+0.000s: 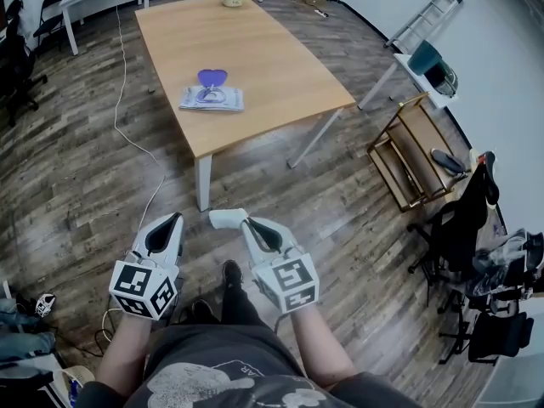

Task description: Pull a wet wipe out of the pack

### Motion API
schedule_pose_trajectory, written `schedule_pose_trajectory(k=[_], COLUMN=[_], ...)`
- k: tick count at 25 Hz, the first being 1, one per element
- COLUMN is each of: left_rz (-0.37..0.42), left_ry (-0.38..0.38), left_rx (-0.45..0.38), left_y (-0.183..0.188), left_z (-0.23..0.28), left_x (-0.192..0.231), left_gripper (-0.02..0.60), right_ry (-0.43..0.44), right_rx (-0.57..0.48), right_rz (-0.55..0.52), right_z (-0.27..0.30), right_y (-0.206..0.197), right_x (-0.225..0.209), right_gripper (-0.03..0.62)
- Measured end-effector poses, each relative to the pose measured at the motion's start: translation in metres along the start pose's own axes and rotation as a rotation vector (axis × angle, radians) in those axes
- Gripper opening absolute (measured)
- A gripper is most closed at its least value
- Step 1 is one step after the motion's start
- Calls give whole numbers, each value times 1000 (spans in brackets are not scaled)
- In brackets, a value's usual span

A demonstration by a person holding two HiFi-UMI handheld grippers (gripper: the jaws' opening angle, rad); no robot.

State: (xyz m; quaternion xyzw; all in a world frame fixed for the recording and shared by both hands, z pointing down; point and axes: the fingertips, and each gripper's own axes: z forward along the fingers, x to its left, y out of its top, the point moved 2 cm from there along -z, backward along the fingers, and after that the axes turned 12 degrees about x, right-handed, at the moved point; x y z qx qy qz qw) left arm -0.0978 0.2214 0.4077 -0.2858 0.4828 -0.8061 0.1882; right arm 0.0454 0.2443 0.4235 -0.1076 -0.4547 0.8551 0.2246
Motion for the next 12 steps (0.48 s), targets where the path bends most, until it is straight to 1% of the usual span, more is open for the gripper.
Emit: schedule_pose_trajectory(k=[6, 12], left_rz=[5, -3], left_ry=[-5, -8], left_rx=[17, 26], left_y=[-6, -9], left_z=[-1, 3], left_x=[-6, -3], left_gripper=[20, 20], right_ry=[-9, -15], right_rx=[11, 23], right_rz=[1, 3], right_z=[-7, -4], right_y=[-6, -8], right_x=[-3, -8], right_gripper=[2, 2])
